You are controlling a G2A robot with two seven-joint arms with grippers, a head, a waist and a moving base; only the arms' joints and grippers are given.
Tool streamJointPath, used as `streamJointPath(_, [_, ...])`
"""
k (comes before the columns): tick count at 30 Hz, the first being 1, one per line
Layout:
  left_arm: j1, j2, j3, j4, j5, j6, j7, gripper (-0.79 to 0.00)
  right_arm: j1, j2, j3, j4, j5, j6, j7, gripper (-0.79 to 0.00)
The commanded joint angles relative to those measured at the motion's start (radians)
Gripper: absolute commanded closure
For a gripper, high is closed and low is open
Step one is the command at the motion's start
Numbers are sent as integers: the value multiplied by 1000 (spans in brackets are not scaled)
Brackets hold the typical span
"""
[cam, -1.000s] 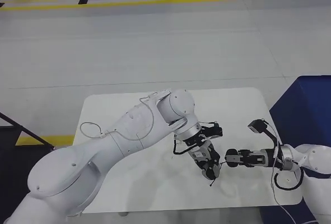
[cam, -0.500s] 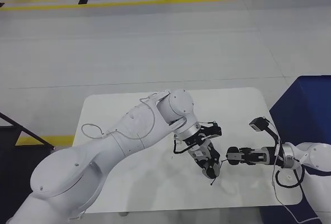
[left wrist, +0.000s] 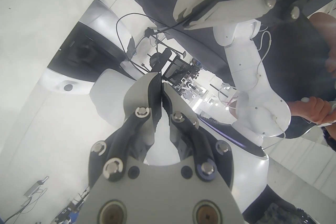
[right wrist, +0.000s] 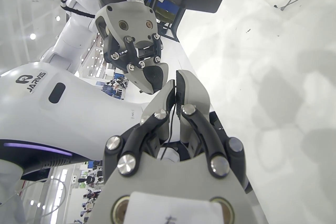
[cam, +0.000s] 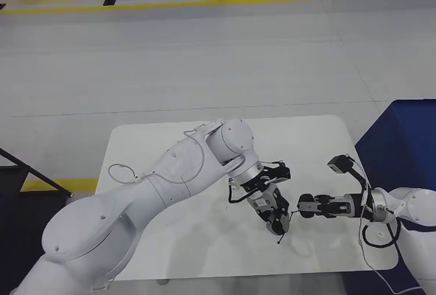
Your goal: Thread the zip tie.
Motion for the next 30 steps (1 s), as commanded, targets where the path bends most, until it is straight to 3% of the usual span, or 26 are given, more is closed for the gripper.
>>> streamJointPath(1, [1, 0, 0, 0, -1, 0, 0, 0, -1, 3, -1, -1, 3, -2, -2, 0])
streamJointPath(16, [21, -10, 0, 4, -37, 0, 0, 0, -11, 22, -12, -6, 17, -9, -9, 0])
streamJointPath(30, [30, 0, 0, -9, -59, 0, 0, 0, -18, 37, -16, 2, 46, -12, -12, 0])
